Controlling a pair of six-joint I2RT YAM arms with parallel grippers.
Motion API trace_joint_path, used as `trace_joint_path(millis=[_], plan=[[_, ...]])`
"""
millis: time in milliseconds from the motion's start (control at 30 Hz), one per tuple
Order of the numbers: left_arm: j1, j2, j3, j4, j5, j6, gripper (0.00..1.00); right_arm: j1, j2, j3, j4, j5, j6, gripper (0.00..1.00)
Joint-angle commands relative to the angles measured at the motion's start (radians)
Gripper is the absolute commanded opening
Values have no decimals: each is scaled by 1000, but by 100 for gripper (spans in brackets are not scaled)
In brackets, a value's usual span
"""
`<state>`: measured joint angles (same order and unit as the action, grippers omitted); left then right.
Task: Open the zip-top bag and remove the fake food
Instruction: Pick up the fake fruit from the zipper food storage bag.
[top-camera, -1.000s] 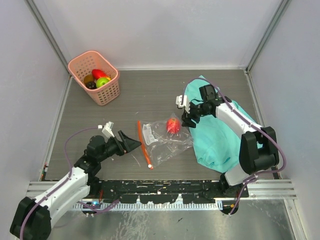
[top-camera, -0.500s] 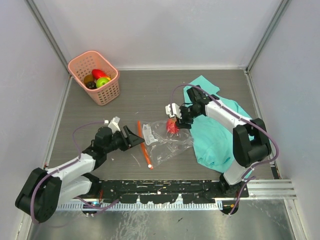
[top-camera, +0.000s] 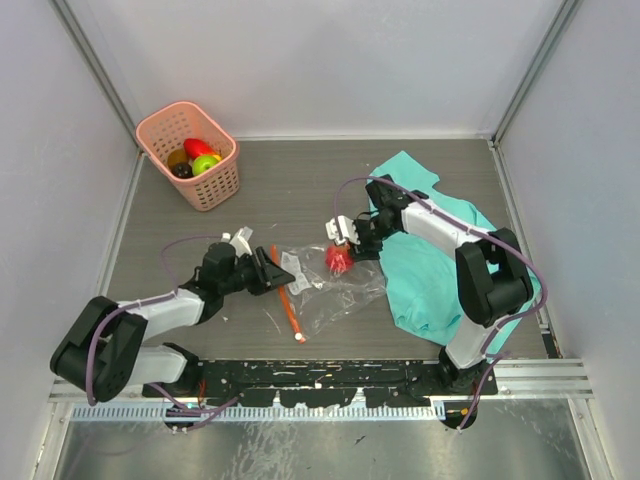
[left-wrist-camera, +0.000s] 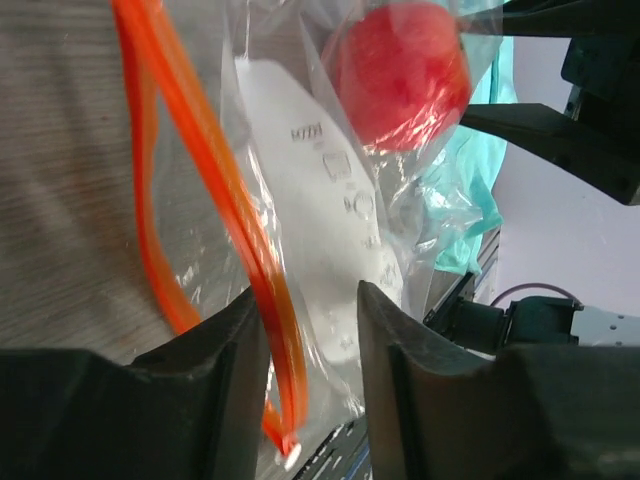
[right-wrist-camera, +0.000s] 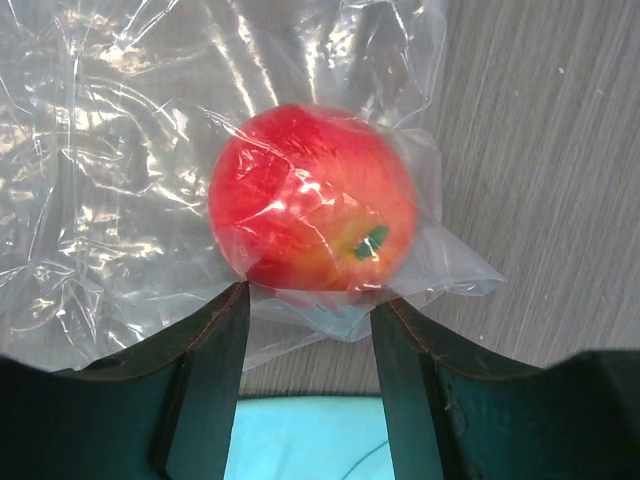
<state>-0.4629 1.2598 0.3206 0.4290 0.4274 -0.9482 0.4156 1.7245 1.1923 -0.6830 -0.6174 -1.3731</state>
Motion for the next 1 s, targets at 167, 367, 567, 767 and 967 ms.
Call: trace_joint_path(millis=[167,367,567,767,967], plan=[[-3,43,33,186,116,16,10,45,17,-25,8,-12,-5,33],[-3,-46,9,212,148,21,0,48,-7,-49,21,-45,28,5],[-4,-160,-8,108,142,75,0,31,-30,-48,4,-54,43,1],[-4,-248,-11,-28,137,168,0,-23,-72,-45,-53,-113,1,1],[-4,-269,-6,-73,143,209,0,-45,-121,-63,-99,-152,-68,34]])
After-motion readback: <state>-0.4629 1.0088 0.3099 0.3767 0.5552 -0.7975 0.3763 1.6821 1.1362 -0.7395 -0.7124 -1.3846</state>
